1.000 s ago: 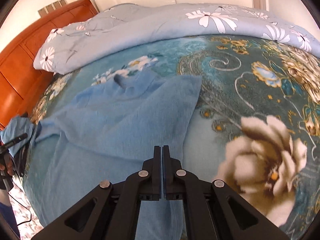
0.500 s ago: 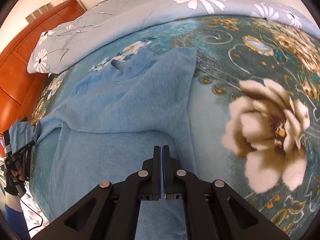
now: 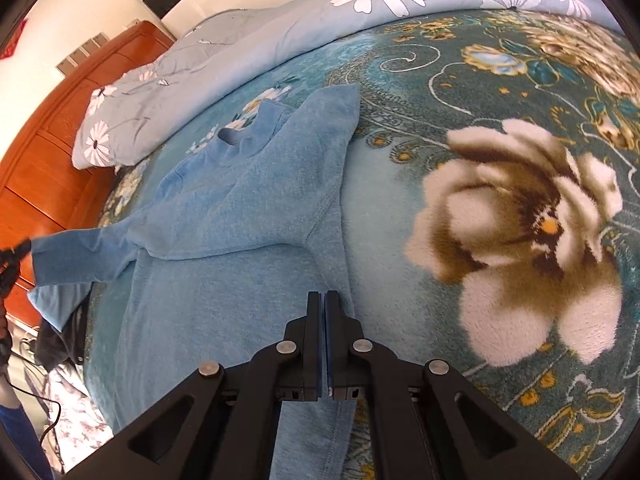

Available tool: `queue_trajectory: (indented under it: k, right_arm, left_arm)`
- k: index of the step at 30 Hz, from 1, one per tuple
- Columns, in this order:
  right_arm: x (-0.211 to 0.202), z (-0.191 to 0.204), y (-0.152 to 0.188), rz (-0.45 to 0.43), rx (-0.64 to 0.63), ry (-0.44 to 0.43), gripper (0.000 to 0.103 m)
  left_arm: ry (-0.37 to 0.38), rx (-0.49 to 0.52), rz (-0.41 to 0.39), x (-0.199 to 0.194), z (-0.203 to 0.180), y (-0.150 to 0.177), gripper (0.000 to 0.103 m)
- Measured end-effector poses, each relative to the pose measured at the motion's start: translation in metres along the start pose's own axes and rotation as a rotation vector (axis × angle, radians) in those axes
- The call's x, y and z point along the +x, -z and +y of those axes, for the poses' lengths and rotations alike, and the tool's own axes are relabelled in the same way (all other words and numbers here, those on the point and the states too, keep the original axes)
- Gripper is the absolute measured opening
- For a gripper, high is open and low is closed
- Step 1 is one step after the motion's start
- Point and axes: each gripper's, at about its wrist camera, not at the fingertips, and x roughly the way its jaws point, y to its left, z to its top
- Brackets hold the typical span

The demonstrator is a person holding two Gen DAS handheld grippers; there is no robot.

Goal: Fold clothes

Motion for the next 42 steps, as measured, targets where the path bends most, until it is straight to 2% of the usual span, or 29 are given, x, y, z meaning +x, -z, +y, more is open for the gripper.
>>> queue_trajectory:
  k: [4, 8, 9, 12, 16, 18, 20, 21, 22, 23, 24, 25, 27, 30, 33, 36, 38, 41, 42]
  right_arm:
    - [-0.003, -0.009, 0.002, -0.013, 0.043, -0.052, 0.001]
    - [-0.006, -0.013, 0.007, -0.014, 0.036, -0.072, 0.001]
    - [-0.008, -0.014, 0.009, -0.016, 0.029, -0.074, 0.001]
    - [-0.013, -0.015, 0.013, -0.022, -0.007, -0.069, 0.001]
    - [-0.016, -0.013, 0.015, -0.029, -0.043, -0.055, 0.001]
    - [-0.017, -0.01, 0.015, -0.033, -0.05, -0.053, 0.001]
    - [-0.016, 0.0, 0.012, -0.032, -0.072, -0.078, 0.001]
    - [-0.015, 0.008, 0.01, -0.031, -0.086, -0.097, 0.001]
    - [-0.014, 0.017, 0.007, -0.029, -0.102, -0.118, 0.001]
    - [-0.011, 0.03, 0.003, -0.025, -0.123, -0.142, 0.002]
    - [-0.008, 0.044, -0.001, -0.021, -0.142, -0.167, 0.012]
    - [-0.004, 0.059, -0.005, -0.012, -0.157, -0.198, 0.032]
    - [0.007, 0.091, -0.009, 0.013, -0.178, -0.273, 0.05]
    - [0.033, 0.143, -0.012, 0.084, -0.202, -0.368, 0.052]
    - [0.065, 0.197, -0.005, 0.157, -0.242, -0.403, 0.052]
    - [0.102, 0.24, 0.006, 0.251, -0.275, -0.418, 0.052]
    - [0.129, 0.26, 0.011, 0.293, -0.27, -0.389, 0.052]
    - [0.162, 0.268, 0.011, 0.295, -0.195, -0.279, 0.052]
    - [0.168, 0.267, 0.011, 0.292, -0.161, -0.271, 0.052]
  left_arm:
    - [0.096, 0.053, 0.022, 0.042, -0.063, -0.004, 0.005]
    - [0.125, 0.086, 0.082, 0.096, -0.105, 0.001, 0.004]
    - [0.128, 0.084, 0.096, 0.107, -0.108, 0.003, 0.004]
    - [0.072, 0.096, 0.106, 0.128, -0.105, 0.016, 0.004]
    - [0.01, 0.054, 0.104, 0.131, -0.071, 0.029, 0.004]
    - [-0.008, 0.015, 0.065, 0.116, -0.046, 0.033, 0.005]
    - [-0.065, 0.007, 0.01, 0.095, -0.026, 0.039, 0.007]
    - [-0.141, 0.006, -0.036, 0.082, -0.014, 0.045, 0.016]
    - [-0.211, 0.006, -0.081, 0.07, -0.003, 0.051, 0.039]
    - [-0.271, 0.007, -0.121, 0.059, 0.005, 0.057, 0.052]
    - [-0.325, 0.003, -0.171, 0.047, 0.015, 0.067, 0.072]
    - [-0.377, -0.003, -0.22, 0.035, 0.024, 0.078, 0.076]
    - [-0.423, -0.056, -0.282, 0.017, 0.045, 0.1, 0.078]
    - [-0.432, -0.159, -0.322, 0.002, 0.077, 0.135, 0.081]
    - [-0.44, -0.189, -0.268, 0.005, 0.099, 0.163, 0.081]
    - [-0.443, -0.194, -0.252, 0.003, 0.112, 0.178, 0.081]
    - [-0.432, -0.191, -0.246, -0.003, 0.12, 0.183, 0.081]
    - [-0.449, -0.191, -0.262, -0.016, 0.131, 0.188, 0.081]
    - [-0.455, -0.193, -0.27, -0.02, 0.133, 0.189, 0.081]
